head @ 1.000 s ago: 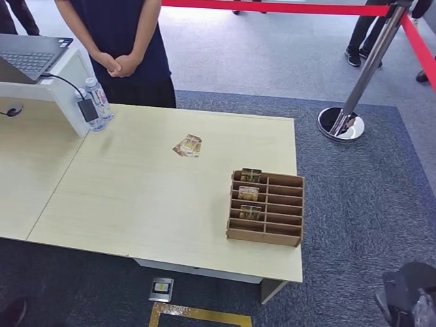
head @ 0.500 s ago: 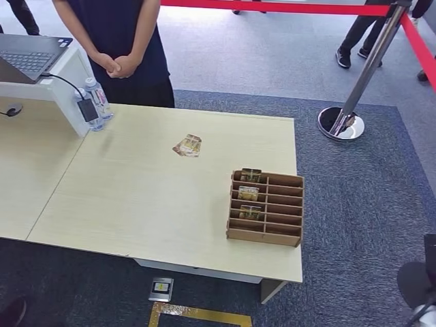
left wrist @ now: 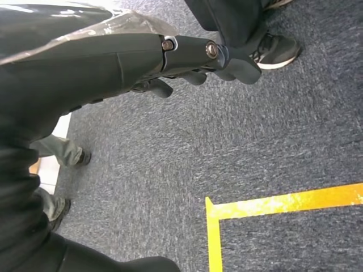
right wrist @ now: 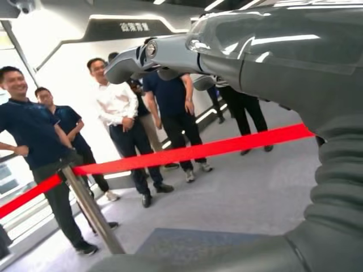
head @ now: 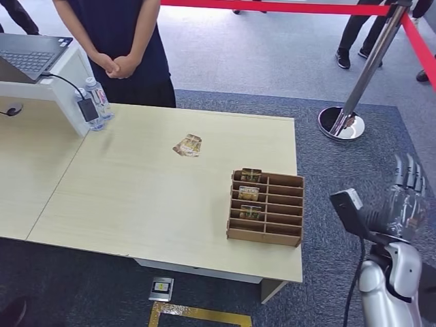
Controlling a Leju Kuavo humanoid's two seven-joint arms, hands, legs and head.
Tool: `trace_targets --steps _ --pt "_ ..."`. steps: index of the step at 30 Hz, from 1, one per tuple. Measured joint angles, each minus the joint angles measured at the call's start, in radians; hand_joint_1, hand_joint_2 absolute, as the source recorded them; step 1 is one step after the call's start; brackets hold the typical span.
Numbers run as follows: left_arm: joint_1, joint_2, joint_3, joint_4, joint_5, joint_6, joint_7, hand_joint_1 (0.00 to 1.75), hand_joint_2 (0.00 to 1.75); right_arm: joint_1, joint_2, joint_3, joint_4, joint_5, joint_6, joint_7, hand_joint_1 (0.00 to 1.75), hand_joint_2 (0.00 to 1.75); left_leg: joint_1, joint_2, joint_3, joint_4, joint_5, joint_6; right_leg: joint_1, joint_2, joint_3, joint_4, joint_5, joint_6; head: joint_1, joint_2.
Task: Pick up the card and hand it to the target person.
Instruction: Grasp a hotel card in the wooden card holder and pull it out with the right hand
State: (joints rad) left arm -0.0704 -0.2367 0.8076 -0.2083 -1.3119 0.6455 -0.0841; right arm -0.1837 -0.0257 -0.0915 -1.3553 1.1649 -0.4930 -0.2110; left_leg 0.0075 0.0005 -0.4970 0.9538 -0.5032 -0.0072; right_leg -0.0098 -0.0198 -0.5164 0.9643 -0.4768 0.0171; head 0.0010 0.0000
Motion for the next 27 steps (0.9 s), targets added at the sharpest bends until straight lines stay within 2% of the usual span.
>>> trace_targets --steps 8,14,22,27 --pt "-0.001 0.000 0.000 0.000 -0.005 0.000 0.021 0.00 1.75 -0.085 0.045 0.183 -0.005 0.103 0.082 0.081 0.00 1.75 0.000 0.000 -0.001 0.000 0.000 0.000 0.000 0.000 -0.001 0.000 0.000 0.000 0.000 0.000" --pt "-0.003 0.001 0.002 0.000 -0.001 -0.015 0.032 0.00 1.75 -0.163 0.083 0.333 0.028 0.113 0.156 0.135 0.00 1.75 0.000 0.000 -0.001 0.000 0.000 0.000 0.000 0.000 -0.001 0.000 0.000 0.000 0.000 0.000" --pt "-0.003 0.002 0.006 0.000 0.012 -0.010 0.042 0.00 1.75 -0.243 0.126 0.448 0.085 0.114 0.230 0.192 0.02 1.75 0.000 0.000 -0.001 0.000 0.000 0.000 0.000 0.000 -0.001 0.000 0.000 0.000 0.000 0.000" --pt "-0.003 0.002 0.006 0.000 0.016 -0.006 0.045 0.00 1.75 -0.264 0.144 0.498 0.097 0.108 0.292 0.246 0.17 1.75 0.000 0.000 -0.001 0.000 0.000 0.000 0.000 0.000 -0.001 0.000 0.000 0.000 0.000 0.000"
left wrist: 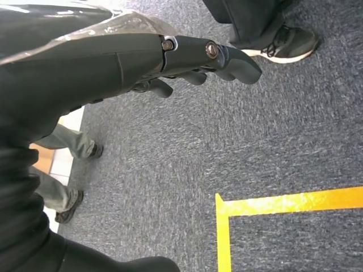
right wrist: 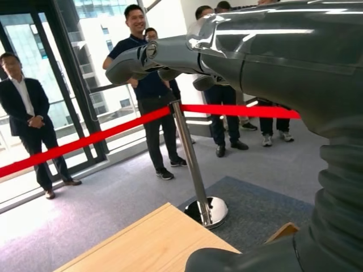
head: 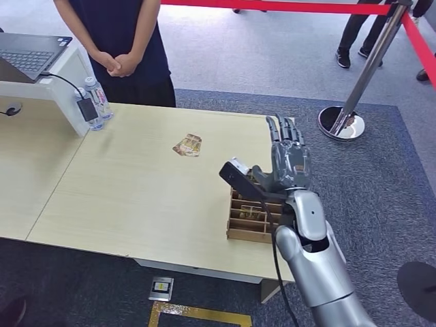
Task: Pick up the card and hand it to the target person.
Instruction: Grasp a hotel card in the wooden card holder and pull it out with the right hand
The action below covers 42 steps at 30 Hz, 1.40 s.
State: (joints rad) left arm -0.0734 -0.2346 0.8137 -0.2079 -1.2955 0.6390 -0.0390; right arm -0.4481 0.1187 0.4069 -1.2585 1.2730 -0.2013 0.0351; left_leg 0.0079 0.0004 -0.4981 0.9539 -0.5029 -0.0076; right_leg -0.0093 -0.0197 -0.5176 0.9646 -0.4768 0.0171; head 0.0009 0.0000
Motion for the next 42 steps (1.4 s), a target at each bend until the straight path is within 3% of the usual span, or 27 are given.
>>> trace_targets --steps 12,27,42 --pt "0.000 0.000 0.000 0.000 0.003 0.006 0.006 0.00 1.75 -0.062 0.008 0.069 0.045 -0.014 0.154 0.094 0.63 1.75 0.000 0.000 0.000 0.000 0.000 0.000 0.000 0.000 0.000 0.000 0.000 0.000 0.000 0.000" --pt "0.001 0.000 0.000 0.000 0.003 0.006 0.011 0.00 1.75 -0.146 0.009 0.102 0.181 -0.052 0.197 0.134 0.56 1.75 0.000 0.000 0.000 0.000 0.000 0.000 0.000 0.000 0.000 0.000 0.000 0.000 0.000 0.000" --pt "0.001 0.000 0.000 0.000 0.005 0.007 0.009 0.00 1.75 -0.187 0.017 0.108 0.328 -0.055 0.190 0.161 0.73 1.75 0.000 0.000 0.000 0.000 0.000 0.000 0.000 0.000 0.000 0.000 0.000 0.000 0.000 0.000"
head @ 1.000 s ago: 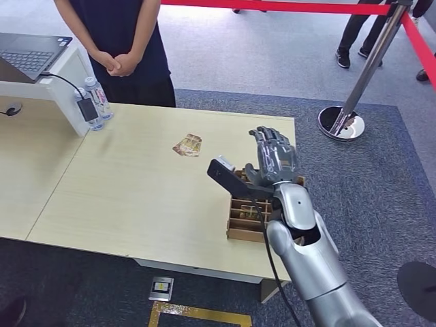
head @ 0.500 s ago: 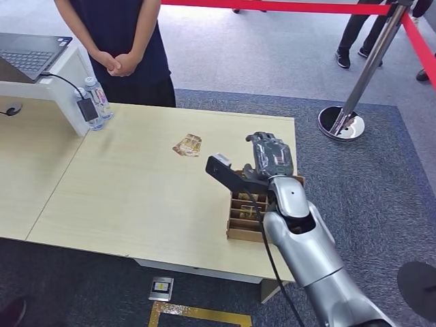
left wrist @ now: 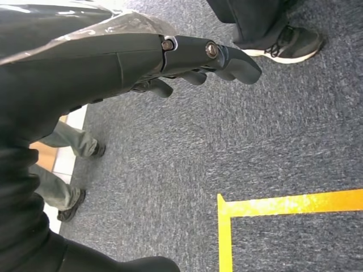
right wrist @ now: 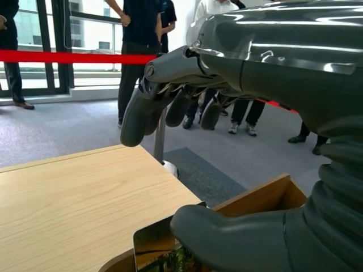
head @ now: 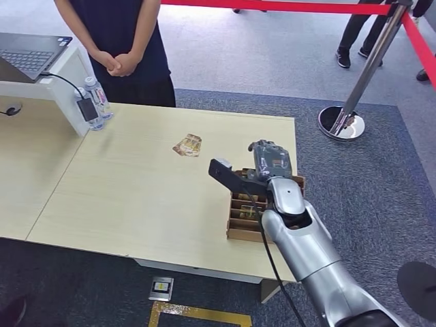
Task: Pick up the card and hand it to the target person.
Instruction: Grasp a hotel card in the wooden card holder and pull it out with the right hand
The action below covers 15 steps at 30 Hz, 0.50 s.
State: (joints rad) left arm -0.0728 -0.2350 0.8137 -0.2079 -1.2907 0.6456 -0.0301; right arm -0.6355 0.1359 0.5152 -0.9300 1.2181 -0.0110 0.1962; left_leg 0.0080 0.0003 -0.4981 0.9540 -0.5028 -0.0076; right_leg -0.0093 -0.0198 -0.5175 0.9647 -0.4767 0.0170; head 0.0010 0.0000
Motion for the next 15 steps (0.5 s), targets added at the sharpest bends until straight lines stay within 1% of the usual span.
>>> trace_targets --steps 8,15 --pt "0.000 0.000 0.000 0.000 0.001 0.001 0.000 0.00 1.75 -0.007 0.005 0.007 0.041 0.000 -0.004 0.002 0.79 1.75 0.000 0.000 0.000 0.000 0.000 0.000 0.000 0.000 0.000 0.000 0.000 0.000 0.000 0.000" --pt "0.000 0.000 0.000 0.000 0.006 0.004 0.000 0.00 1.75 -0.012 0.008 0.018 0.064 -0.001 -0.005 0.002 0.80 1.75 0.000 0.000 0.000 0.000 0.000 0.000 0.000 0.000 0.000 0.000 0.000 0.000 0.000 0.000"
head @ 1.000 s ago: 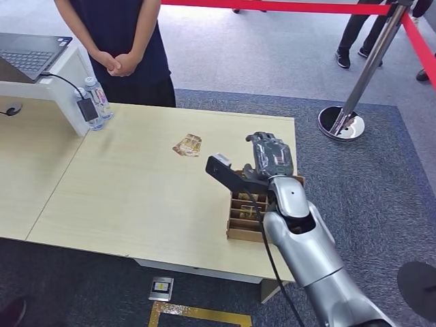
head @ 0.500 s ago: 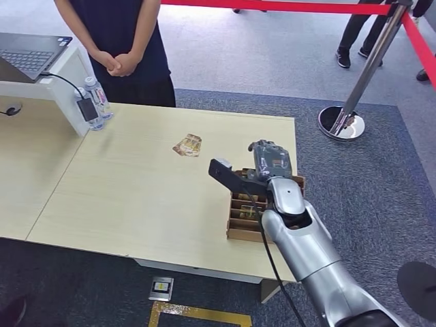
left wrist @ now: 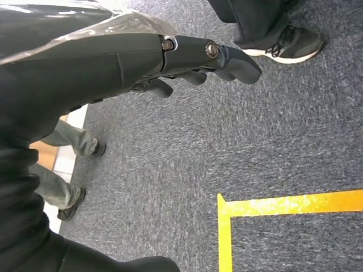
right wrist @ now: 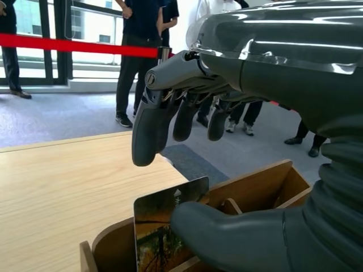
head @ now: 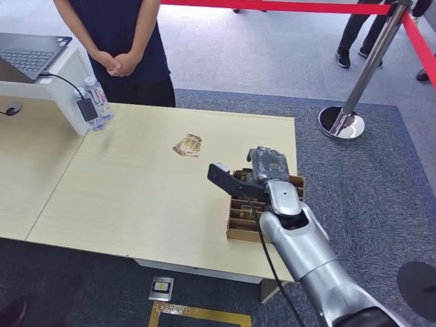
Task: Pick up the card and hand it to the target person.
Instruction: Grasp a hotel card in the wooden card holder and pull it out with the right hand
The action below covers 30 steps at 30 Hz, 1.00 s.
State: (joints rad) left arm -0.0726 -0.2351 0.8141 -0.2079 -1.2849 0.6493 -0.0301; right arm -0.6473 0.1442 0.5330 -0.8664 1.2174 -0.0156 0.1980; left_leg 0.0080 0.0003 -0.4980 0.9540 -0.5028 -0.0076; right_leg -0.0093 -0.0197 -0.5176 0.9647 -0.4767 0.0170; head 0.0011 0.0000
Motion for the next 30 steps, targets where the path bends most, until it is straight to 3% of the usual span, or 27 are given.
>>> trace_targets --steps 13,23,30 --pt "0.000 -0.001 0.002 0.000 0.003 0.004 0.000 0.00 1.75 -0.001 0.008 0.005 0.023 -0.003 0.000 0.002 0.86 1.75 0.000 0.000 0.000 0.000 0.000 0.000 0.000 0.000 0.000 0.000 0.000 0.000 0.000 0.000" --pt "0.000 -0.001 0.004 0.000 0.003 0.007 0.000 0.00 1.75 0.000 0.011 0.005 0.033 -0.007 -0.004 0.009 1.19 1.75 0.000 0.000 0.000 0.000 0.000 0.000 0.000 0.000 0.000 0.000 0.000 0.000 0.000 0.000" --pt "0.000 -0.001 0.006 0.000 0.002 0.007 0.000 0.00 1.75 0.000 0.012 0.005 0.033 -0.008 -0.006 0.011 1.28 1.75 0.000 0.000 0.000 0.000 0.000 0.000 0.000 0.000 0.000 0.000 0.000 0.000 0.000 0.000"
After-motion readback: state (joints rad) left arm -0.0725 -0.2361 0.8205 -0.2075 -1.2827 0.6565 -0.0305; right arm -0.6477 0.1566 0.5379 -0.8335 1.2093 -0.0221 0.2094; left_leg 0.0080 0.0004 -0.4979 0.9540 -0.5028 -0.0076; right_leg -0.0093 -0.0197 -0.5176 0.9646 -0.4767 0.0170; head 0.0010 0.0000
